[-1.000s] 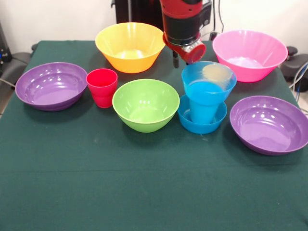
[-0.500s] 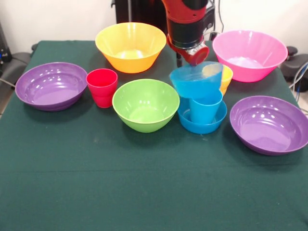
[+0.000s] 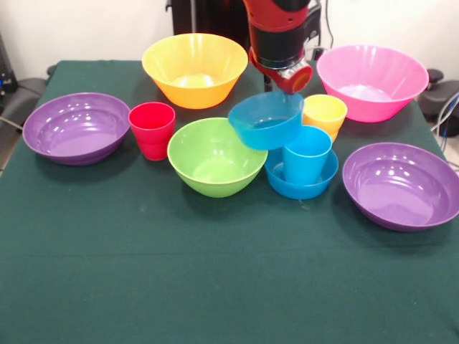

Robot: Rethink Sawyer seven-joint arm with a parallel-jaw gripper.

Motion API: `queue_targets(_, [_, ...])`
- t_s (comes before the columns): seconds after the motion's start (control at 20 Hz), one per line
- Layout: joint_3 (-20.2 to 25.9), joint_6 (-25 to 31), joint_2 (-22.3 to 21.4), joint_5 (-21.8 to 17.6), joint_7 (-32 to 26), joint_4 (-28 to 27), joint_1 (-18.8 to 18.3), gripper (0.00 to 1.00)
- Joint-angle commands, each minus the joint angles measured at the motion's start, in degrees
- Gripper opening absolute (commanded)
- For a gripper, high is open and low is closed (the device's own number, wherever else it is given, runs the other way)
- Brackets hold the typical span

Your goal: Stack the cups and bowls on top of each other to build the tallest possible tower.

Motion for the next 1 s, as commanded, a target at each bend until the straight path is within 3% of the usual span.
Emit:
queue_targets(0.05, [3.8, 5.4, 1.9, -2.6, -1.6, -6.1, -0.6, 1.0])
queue_targets(0.4, [3.7, 8.5, 3.2, -2.5, -2.2, -10.3, -1.8, 1.0])
queue_targets(1.0, [3.7, 12.5, 2.4, -2.0, -0.7, -12.3, -1.2, 1.0])
